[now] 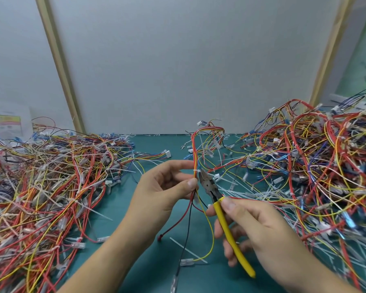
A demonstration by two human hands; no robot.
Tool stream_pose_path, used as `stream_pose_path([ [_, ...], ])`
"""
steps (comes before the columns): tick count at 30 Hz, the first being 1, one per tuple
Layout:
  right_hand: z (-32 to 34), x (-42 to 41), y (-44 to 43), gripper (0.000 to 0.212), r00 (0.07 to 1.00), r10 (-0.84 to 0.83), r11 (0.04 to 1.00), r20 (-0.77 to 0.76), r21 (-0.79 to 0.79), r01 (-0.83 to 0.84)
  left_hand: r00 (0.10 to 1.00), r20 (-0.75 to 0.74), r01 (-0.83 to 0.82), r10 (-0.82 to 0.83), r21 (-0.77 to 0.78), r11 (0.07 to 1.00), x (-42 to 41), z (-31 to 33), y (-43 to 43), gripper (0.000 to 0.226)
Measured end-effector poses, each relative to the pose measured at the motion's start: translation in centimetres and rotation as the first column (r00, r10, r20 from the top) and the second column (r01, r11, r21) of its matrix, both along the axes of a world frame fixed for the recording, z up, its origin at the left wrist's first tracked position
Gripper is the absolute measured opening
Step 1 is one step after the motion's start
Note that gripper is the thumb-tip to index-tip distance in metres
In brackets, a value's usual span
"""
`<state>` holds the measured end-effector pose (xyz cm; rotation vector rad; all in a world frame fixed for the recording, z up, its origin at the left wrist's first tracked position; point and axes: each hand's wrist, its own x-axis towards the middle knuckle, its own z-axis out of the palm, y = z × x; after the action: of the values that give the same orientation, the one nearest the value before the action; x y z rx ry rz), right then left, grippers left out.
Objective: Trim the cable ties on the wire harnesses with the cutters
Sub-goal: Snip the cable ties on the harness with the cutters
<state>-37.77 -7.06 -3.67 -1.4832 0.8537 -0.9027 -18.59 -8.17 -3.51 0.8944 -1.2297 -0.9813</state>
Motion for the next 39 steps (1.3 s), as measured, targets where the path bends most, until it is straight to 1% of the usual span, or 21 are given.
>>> stream_pose_path([
  [7,0.2,0.0,0.4,0.043,0.999,-0.026,0.999,-0.024,-0.032,0.025,1.0,0.007,0.004,-0.004,0.0,1.0,-0.2,-0.1,0.0,0.028],
  [10,0.2,-0.1,0.6,0.042,0.999,-0.039,0.999,-0.011,-0.021,0.038,1.0,-0.002,-0.001,0.001,0.005,1.0,0.0,0.0,0.0,0.03],
  [13,0.4,-0.1,0.4,0.04,0.997,-0.07,0.998,0.028,0.004,0.07,0.999,-0.03,0.021,-0.019,0.053,0.998,0.0,-0.1,0.0,0.031],
  [16,0.6,-0.2,0.1,0.035,0.987,-0.118,0.993,0.107,0.012,0.118,0.992,-0.009,0.13,-0.13,0.107,0.986,-0.3,-0.1,0.2,0.038],
  [19,0.4,-0.3,-0.4,0.03,0.972,-0.185,0.982,0.143,0.001,0.187,0.944,0.111,0.293,-0.31,0.146,0.945,-0.6,-0.2,0.7,0.041],
  [21,0.2,-0.5,-0.7,0.031,0.958,-0.23,0.972,0.169,0.003,0.233,0.894,0.164,0.392,-0.417,0.165,0.905,-0.7,-0.1,1.0,0.039],
  [23,0.1,-0.6,-0.9,0.028,0.952,-0.249,0.968,0.18,0.019,0.25,0.856,0.183,0.455,-0.483,0.177,0.873,-0.8,0.0,1.3,0.034],
  [26,-0.1,-0.7,-1.0,0.011,0.954,-0.253,0.967,0.161,0.013,0.254,0.818,0.212,0.503,-0.535,0.186,0.844,-0.7,0.0,1.4,0.025],
  [28,-0.3,-0.7,-1.0,0.012,0.955,-0.253,0.967,0.155,0.008,0.255,0.838,0.228,0.462,-0.495,0.186,0.867,-0.7,0.3,1.4,0.014],
  [29,-0.3,-0.7,-1.0,0.014,0.958,-0.245,0.969,0.15,0.007,0.247,0.876,0.22,0.396,-0.429,0.18,0.9,-0.7,0.5,1.3,0.012],
  [30,-0.2,-0.7,-0.9,0.015,0.962,-0.233,0.972,0.145,0.008,0.235,0.923,0.203,0.295,-0.326,0.169,0.94,-0.8,0.5,1.2,0.016],
  [31,-0.1,-0.6,-0.8,0.017,0.966,-0.219,0.975,0.14,0.006,0.221,0.962,0.194,0.161,-0.19,0.154,0.975,-0.9,0.5,1.0,0.021],
  [32,0.0,-0.6,-0.7,0.019,0.969,-0.208,0.978,0.134,0.0,0.21,0.977,0.21,0.009,-0.035,0.127,0.992,-0.9,0.3,0.8,0.026],
  [33,0.0,-0.5,-0.6,0.021,0.973,-0.198,0.979,0.121,-0.016,0.201,0.962,0.252,-0.128,0.103,0.087,0.988,-0.8,0.1,0.6,0.033],
  [34,0.0,-0.5,-0.4,0.023,0.977,-0.188,0.98,0.097,-0.041,0.193,0.935,0.301,-0.213,0.189,0.049,0.976,-0.8,0.0,0.5,0.037],
  [35,0.0,-0.4,-0.3,0.025,0.982,-0.176,0.981,0.064,-0.075,0.181,0.917,0.338,-0.237,0.212,0.033,0.971,-0.9,-0.1,0.4,0.041],
  [36,-0.1,-0.4,-0.2,0.027,0.986,-0.166,0.979,0.023,-0.117,0.167,0.911,0.363,-0.226,0.195,0.043,0.973,-1.0,0.0,0.4,0.046],
  [38,-0.2,-0.2,0.0,0.028,0.986,-0.154,0.969,-0.056,-0.205,0.14,0.915,0.385,-0.172,0.121,0.103,0.98,-1.1,0.1,0.5,0.052],
  [39,-0.3,-0.2,0.0,0.028,0.985,-0.154,0.963,-0.083,-0.236,0.131,0.916,0.392,-0.148,0.085,0.131,0.98,-1.2,0.1,0.5,0.052],
])
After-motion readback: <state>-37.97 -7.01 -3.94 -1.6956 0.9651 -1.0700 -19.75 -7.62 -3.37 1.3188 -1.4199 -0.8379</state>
